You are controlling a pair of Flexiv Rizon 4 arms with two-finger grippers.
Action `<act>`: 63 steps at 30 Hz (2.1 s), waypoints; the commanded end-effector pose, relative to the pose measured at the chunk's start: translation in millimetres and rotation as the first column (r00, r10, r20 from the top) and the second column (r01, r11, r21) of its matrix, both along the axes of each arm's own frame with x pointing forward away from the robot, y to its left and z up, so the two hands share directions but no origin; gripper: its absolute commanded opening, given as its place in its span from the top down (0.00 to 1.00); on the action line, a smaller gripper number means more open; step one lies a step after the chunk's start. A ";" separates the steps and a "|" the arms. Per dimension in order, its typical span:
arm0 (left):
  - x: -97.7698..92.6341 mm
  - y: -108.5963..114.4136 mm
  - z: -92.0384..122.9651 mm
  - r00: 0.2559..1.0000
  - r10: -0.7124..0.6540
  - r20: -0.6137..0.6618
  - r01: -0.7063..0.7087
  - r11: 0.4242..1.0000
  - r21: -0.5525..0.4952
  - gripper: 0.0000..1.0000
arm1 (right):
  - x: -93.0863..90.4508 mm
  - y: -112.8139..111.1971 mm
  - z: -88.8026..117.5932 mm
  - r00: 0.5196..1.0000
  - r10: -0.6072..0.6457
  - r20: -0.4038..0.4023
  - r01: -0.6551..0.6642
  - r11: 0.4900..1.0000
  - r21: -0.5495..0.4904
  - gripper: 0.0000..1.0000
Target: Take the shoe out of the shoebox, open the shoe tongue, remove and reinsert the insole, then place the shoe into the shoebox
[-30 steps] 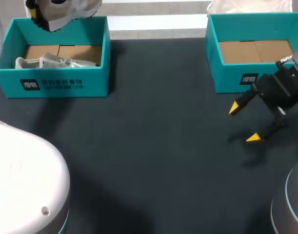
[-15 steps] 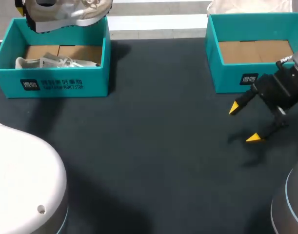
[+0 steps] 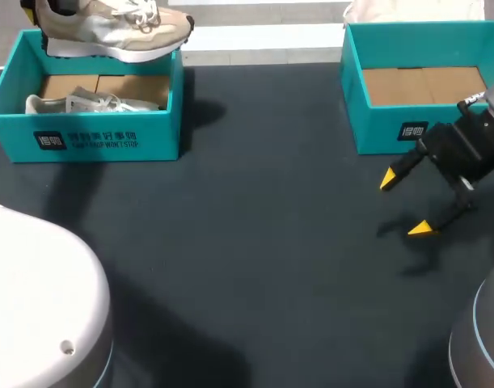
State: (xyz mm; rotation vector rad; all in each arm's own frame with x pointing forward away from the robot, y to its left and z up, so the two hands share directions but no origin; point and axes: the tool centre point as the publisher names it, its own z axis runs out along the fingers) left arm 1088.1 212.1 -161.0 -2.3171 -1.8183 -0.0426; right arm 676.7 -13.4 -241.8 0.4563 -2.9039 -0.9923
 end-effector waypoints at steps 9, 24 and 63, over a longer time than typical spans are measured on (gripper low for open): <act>58.4 30.4 -39.1 0.999 0.047 -0.017 -0.047 0.999 -0.021 1.00 | -0.3 0.4 -0.5 1.000 -0.001 0.000 0.001 1.000 -0.002 0.00; 81.6 65.1 -79.7 0.986 0.165 0.033 -0.166 0.986 0.024 1.00 | -0.3 0.4 -0.5 1.000 -0.001 0.000 0.001 1.000 -0.002 0.00; 114.7 100.6 -181.0 0.945 0.324 0.054 -0.327 0.943 0.069 1.00 | -0.3 0.4 -0.5 1.000 -0.001 0.000 0.001 1.000 -0.002 0.00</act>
